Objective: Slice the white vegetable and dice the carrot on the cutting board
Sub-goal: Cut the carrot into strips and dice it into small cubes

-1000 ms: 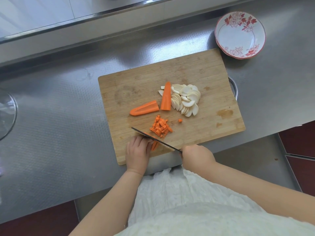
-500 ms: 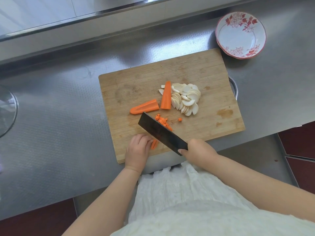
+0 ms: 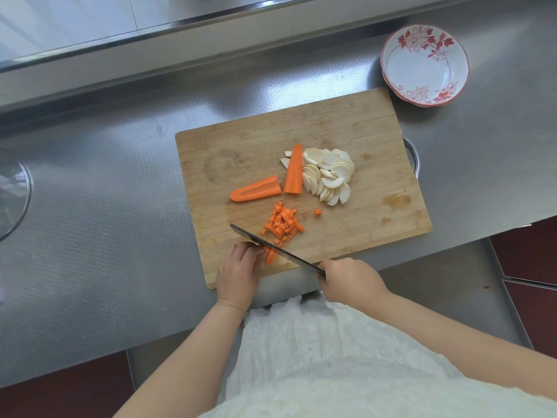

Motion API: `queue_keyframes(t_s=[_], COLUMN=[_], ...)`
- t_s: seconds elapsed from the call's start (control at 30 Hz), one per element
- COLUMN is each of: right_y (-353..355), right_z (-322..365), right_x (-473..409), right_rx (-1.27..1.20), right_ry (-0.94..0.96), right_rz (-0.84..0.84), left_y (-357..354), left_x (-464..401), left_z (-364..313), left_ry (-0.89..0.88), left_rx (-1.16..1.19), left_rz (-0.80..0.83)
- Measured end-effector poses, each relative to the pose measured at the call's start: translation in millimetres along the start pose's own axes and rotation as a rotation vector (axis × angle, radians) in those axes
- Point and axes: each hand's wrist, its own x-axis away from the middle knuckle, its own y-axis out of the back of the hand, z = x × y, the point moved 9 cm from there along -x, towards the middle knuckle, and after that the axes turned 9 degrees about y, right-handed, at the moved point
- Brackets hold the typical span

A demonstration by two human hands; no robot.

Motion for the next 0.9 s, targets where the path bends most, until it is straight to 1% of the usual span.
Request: queue_keyframes(t_s=[0.17, 0.33, 0.57, 0.67, 0.77, 0.9], right_y=[-1.6, -4.8, -11.3, -13.4, -8.2, -8.1], right_z=[0.0, 3.6, -2.4, -10.0, -15.5, -22.2], right_x=[-0.2, -2.4, -9.8, -10.5, -8.8, -8.9], right_rx=[0.028, -0.01, -0.006, -0.057, -0.158, -0.273], right_ry=[-0.019, -0.055, -0.104, -0.139, -0.176, -0.214], right_rz=[0.025, 0.101, 0.084, 0.053, 0.026, 0.039], left_y=[-2.4, -2.8, -2.7, -1.3, 0.0, -1.5], left_x=[-1.9, -2.4, -2.9, -3.7, -4.0, -3.8], left_z=[1.2, 2.3, 3.2, 1.6, -0.5, 0.2], left_ry=[0.004, 0.0, 0.032, 0.031, 0.019, 0.031], left_rx=[-0.024, -0.024, -0.013, -0.016, -0.002, 0.005], left_rz=[0.013, 0.014, 0.016, 0.012, 0.016, 0.05])
